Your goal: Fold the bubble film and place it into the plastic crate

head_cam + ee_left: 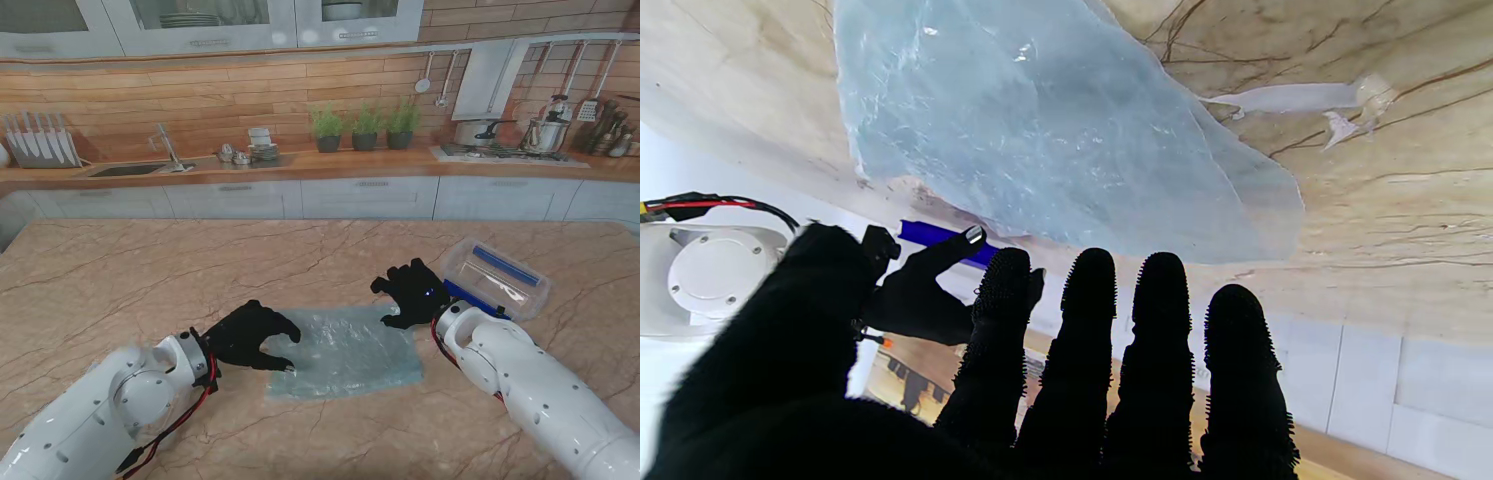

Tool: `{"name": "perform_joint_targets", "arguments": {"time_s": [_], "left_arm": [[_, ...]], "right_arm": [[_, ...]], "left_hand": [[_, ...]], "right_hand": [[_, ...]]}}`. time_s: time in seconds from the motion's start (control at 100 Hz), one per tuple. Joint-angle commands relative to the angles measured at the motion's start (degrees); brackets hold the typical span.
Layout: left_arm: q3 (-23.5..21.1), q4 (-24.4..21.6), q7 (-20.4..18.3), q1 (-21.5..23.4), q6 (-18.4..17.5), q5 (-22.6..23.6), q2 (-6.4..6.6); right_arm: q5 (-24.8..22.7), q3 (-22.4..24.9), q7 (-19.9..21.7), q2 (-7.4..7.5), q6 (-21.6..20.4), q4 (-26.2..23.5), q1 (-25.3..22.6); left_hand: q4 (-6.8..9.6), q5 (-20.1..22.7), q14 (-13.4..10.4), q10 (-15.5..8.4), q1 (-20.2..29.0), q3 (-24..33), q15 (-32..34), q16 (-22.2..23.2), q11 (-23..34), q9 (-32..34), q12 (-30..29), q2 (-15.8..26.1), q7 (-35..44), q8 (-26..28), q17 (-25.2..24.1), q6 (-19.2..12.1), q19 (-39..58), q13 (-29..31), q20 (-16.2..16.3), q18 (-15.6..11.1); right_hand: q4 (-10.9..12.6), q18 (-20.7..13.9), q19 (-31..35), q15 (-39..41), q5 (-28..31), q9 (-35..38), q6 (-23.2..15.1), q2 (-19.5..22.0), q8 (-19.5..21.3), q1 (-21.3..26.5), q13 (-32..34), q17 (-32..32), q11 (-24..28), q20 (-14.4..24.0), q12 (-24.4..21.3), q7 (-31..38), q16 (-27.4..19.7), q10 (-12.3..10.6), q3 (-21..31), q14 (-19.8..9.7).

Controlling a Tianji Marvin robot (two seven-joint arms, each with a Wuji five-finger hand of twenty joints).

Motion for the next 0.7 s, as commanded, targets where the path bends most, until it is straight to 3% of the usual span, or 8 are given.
{"name": "perform_joint_targets", "arguments": {"time_s": [0.0, 0.15, 0.18, 0.3, 0.48, 0.69], "left_arm": [[1.02, -0.22, 0.12, -0.47, 0.80, -0.29, -0.93], [4.31, 1.36, 2.97, -3.14, 4.13, -2.41, -2.12], [5.06, 1.70, 3.36, -3.75, 4.82, -2.96, -2.36], [8.24, 3.30, 4.71, -6.47, 6.71, -4.56, -3.19], [14.13, 8.55, 10.09, -11.30, 9.05, -6.17, -5.27], [20.27, 13.72, 8.64, -16.68, 11.78, -8.13, -6.16]], "right_arm": [[0.03, 0.51, 1.04, -0.08, -0.14, -1.02, 0.15], [0.34, 1.12, 4.09, 0.00, -0.42, -1.73, 0.46], [0.35, 1.15, 4.48, 0.01, -0.44, -1.80, 0.54], [0.33, 1.19, 5.28, 0.10, -0.75, -1.76, 0.93], [-0.82, 1.42, 5.85, 0.53, -1.45, -1.44, 1.51], [-1.55, 1.32, 7.52, 0.85, -1.40, -1.53, 1.80]], "left_hand": [[1.49, 0.36, 1.05, 0.55, 1.58, -1.33, 1.32, -0.27, -0.24, 0.54, 0.08, 2.46, -1.52, -0.71, 0.39, -0.43, 1.88, -0.02, 0.51, 0.94], [1.77, 0.25, 1.37, 1.05, 3.58, -1.16, 0.94, -0.57, -0.85, -0.16, -0.29, 4.06, -1.89, -0.96, 0.41, -0.32, 2.04, -1.06, 0.06, 1.31], [2.01, 0.25, 1.42, 1.16, 5.27, -3.76, 0.92, -1.42, -1.09, -0.49, -0.92, 4.79, -2.23, -1.36, 0.17, -0.37, 2.53, -1.37, -1.50, 1.51], [2.19, -0.11, 1.22, 1.70, 5.99, -4.48, -0.48, -2.40, -3.02, -1.58, -2.30, 5.55, -3.23, -1.92, -0.13, -0.35, 1.82, -2.24, -2.25, 1.60], [2.40, 1.18, 1.27, 2.42, 6.93, -3.67, -1.22, -3.44, -4.82, -1.34, -4.69, 5.57, -4.85, -3.26, 0.42, 0.90, 1.88, -2.63, -2.74, 1.92], [2.31, 3.15, 1.65, 2.89, 6.60, -2.70, -1.03, -3.97, -5.70, 0.35, -6.42, 6.08, -5.36, -4.18, 1.12, 1.55, 2.71, -1.71, -2.90, 1.75]], "right_hand": [[1.90, 1.40, -0.24, -0.27, -1.42, -1.89, 1.27, 1.49, -0.61, -1.15, -1.53, -1.29, 0.90, -0.49, -0.73, -1.13, -0.80, 1.22, -1.40, 0.81], [1.66, 2.20, -1.74, -1.60, -1.71, -1.88, 1.18, 1.84, -0.85, -1.85, -1.74, -2.16, -0.19, -1.15, -1.26, -1.86, -1.44, 1.08, -2.52, 0.84], [1.67, 2.31, -2.05, -1.89, -1.66, -1.88, 1.08, 1.85, -0.89, -1.71, -1.71, -2.24, -0.51, -1.24, -1.38, -2.04, -1.54, 1.04, -2.76, 0.85], [1.61, 2.50, -2.68, -2.73, -1.73, -2.22, 1.16, 2.02, -0.92, -2.89, -2.15, -2.70, -1.35, -1.34, -1.60, -2.39, -1.74, 1.17, -3.61, 1.00], [1.69, 3.06, -3.46, -3.20, -1.77, -2.38, 1.18, 2.23, -0.91, -4.50, -2.26, -3.06, -1.85, -1.42, -1.56, -2.92, -1.66, 1.26, -4.01, 1.10], [1.73, 3.50, -4.41, -3.97, -1.89, -3.20, 1.17, 2.34, -0.81, -5.29, -2.71, -3.51, -2.54, -1.50, -1.48, -3.43, -1.66, 1.62, -4.21, 1.43]]}}
